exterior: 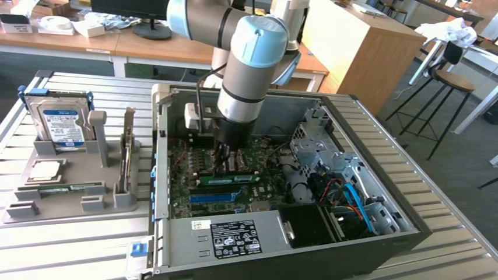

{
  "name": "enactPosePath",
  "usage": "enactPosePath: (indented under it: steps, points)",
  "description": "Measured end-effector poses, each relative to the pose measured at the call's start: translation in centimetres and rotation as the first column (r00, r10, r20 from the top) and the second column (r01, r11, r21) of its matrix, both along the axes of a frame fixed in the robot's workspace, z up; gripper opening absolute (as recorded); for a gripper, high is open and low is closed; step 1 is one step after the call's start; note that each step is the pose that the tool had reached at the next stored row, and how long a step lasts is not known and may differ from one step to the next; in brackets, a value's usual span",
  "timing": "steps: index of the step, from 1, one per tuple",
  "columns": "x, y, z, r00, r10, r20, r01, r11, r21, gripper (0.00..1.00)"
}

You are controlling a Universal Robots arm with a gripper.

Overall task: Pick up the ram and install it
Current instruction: 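Press down the ram until it locks into place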

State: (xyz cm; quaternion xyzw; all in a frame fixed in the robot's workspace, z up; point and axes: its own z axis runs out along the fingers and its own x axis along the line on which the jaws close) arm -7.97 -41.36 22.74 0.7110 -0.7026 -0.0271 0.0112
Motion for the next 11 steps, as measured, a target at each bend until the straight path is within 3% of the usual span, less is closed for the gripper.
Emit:
enactPosePath:
  steps: [11]
  points:
    - [0.1, 0.00, 2.57, 1.0000, 0.000, -0.0043, 0.000, 1.0000, 0.0002, 0.10]
